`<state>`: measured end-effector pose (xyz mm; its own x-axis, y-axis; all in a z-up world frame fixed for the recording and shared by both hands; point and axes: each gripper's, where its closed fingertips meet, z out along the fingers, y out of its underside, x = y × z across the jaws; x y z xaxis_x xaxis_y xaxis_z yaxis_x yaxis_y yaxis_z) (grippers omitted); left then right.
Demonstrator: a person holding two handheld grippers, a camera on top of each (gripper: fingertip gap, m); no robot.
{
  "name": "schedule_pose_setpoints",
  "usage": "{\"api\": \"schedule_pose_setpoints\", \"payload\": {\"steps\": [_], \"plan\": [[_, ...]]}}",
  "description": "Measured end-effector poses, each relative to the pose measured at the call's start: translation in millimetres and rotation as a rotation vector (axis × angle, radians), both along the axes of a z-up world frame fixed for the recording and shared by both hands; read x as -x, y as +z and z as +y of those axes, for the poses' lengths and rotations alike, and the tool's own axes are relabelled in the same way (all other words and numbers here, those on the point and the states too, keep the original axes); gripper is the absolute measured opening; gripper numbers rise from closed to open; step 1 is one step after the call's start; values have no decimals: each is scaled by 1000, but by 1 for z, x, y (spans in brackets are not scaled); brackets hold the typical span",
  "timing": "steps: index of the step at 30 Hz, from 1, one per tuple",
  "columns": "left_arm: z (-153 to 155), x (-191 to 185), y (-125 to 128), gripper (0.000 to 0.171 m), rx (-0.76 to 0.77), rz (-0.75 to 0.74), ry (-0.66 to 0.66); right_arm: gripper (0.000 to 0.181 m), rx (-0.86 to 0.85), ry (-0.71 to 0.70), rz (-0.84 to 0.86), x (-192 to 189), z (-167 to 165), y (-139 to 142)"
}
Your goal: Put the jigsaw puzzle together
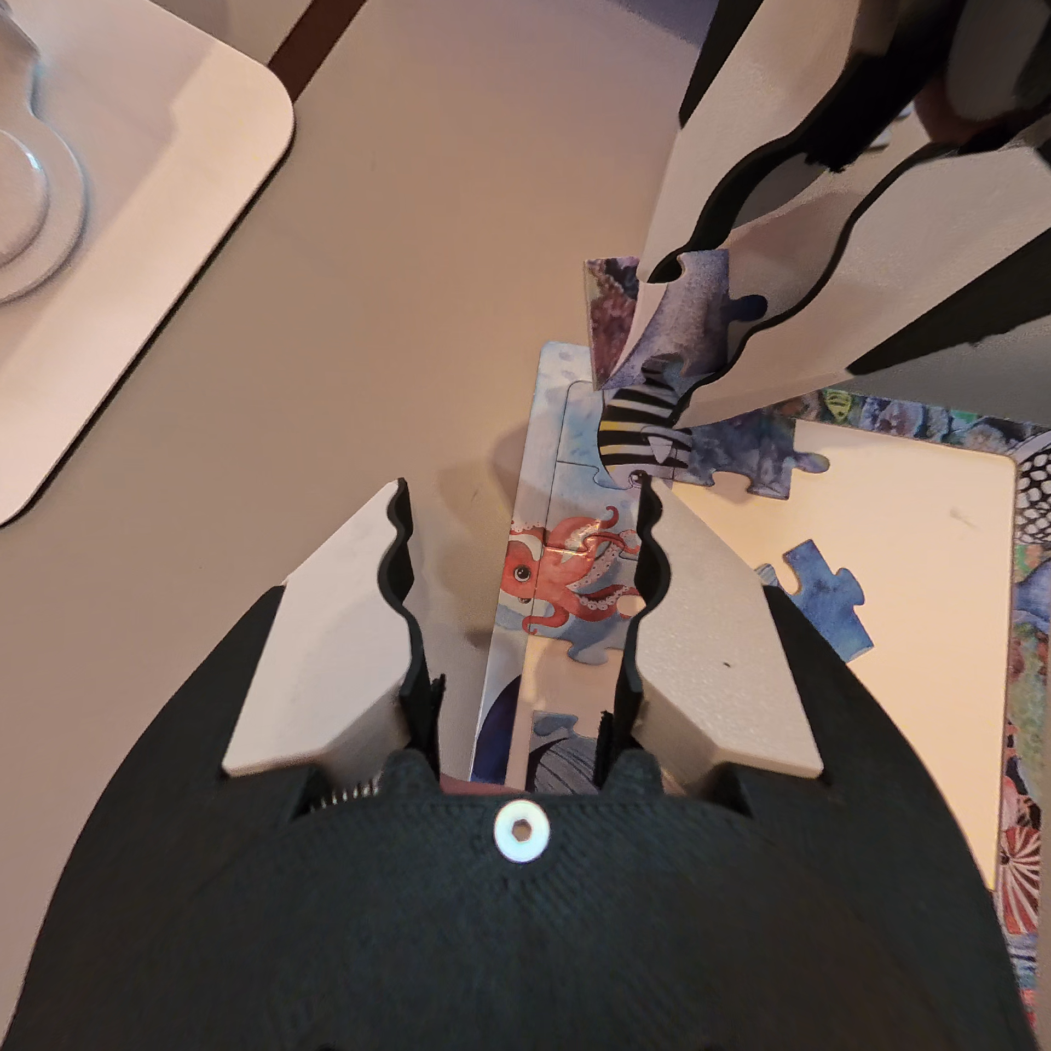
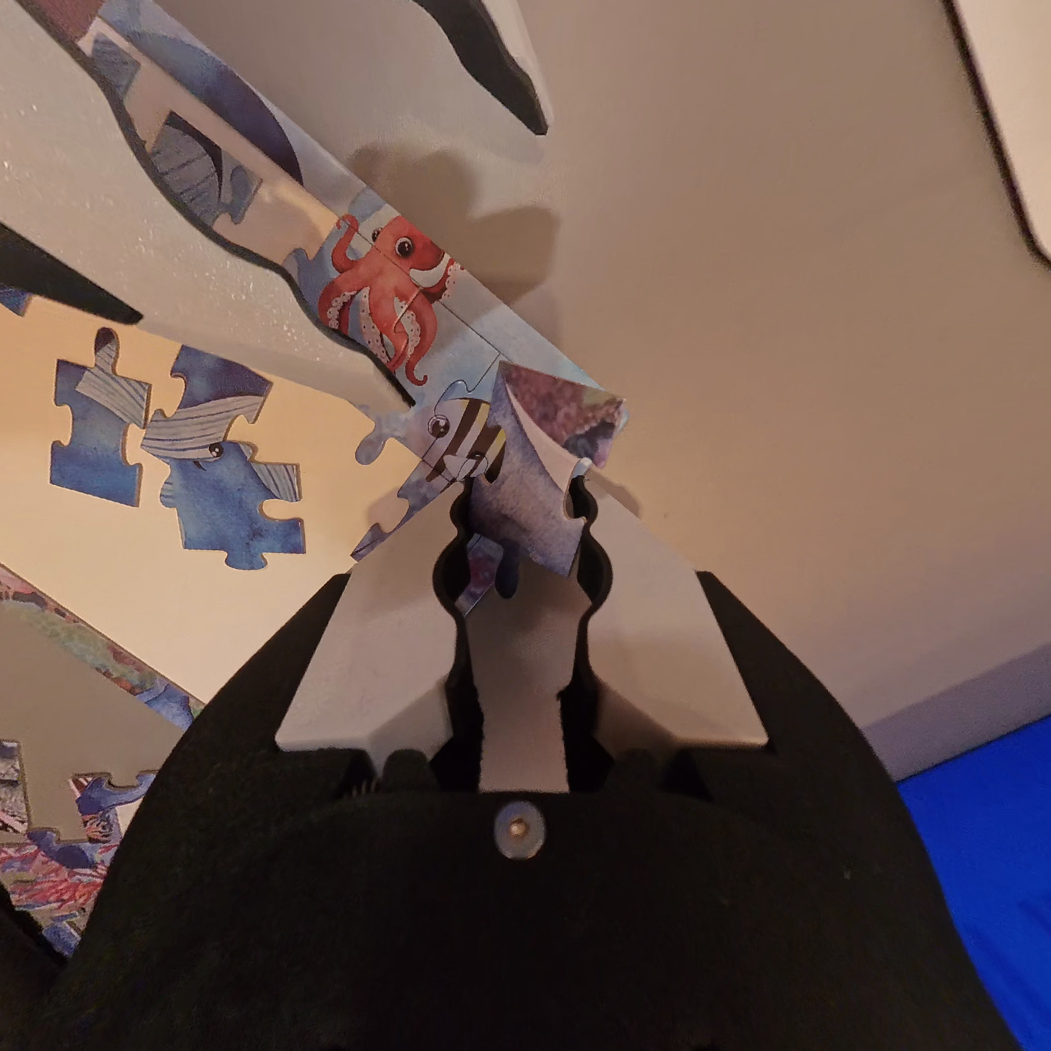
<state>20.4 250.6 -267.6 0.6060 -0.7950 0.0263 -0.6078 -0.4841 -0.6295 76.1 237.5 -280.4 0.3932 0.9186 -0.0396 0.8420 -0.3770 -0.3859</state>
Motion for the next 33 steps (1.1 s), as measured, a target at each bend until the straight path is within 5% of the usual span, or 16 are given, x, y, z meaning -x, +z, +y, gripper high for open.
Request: {"api": "schedule_pose_setpoints", "payload": {"steps": [9,17,23,28,33], "plan": [[4,-2,31,55,1,-223,12,33,-76,54,175,14,1,40],[0,-12,64,49,82,-548,-6,32,-164,156,377,30,-5,78],[-7,-23,93,47,91,-767,-74,33,-79,238,600,43,-28,112],[-13,-25,114,46,-20,-776,-128,33,28,241,758,42,-37,135],[-17,-22,125,51,-201,-624,-174,32,104,268,805,39,-47,143]]}}
